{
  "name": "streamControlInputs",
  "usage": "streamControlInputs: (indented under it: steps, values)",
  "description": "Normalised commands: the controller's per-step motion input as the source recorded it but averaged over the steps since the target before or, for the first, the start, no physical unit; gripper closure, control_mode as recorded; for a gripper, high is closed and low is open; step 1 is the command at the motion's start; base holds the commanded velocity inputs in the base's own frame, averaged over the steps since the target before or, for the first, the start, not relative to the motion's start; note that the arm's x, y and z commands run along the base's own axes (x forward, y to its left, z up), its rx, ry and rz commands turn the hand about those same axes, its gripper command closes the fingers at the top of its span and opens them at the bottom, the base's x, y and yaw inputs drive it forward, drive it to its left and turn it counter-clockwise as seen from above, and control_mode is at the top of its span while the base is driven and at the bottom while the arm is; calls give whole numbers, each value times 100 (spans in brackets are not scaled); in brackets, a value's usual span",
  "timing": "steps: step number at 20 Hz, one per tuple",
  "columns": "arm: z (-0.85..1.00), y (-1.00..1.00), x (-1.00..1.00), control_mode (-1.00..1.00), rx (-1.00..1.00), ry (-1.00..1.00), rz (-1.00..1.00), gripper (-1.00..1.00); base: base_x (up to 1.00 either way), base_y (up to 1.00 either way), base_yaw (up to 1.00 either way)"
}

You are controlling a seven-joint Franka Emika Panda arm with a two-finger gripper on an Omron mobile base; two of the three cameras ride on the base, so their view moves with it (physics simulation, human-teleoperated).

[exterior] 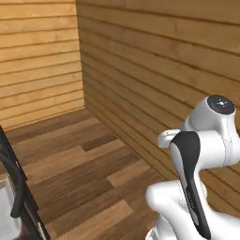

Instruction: Take the strawberry from the fridge and place it on top of the pancake, located on the dining counter.

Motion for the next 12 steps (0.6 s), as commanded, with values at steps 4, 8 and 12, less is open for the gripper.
streamControlInputs:
  steps: [4, 8, 12]
  values:
    - [0, 0, 0, 100, 0, 0, 0, 100, 55, -19, 90]
    - [0, 0, 0, 100, 0, 0, 0, 100, 69, -26, 86]
    - [0, 0, 0, 100, 0, 0, 0, 100, 100, -46, 67]
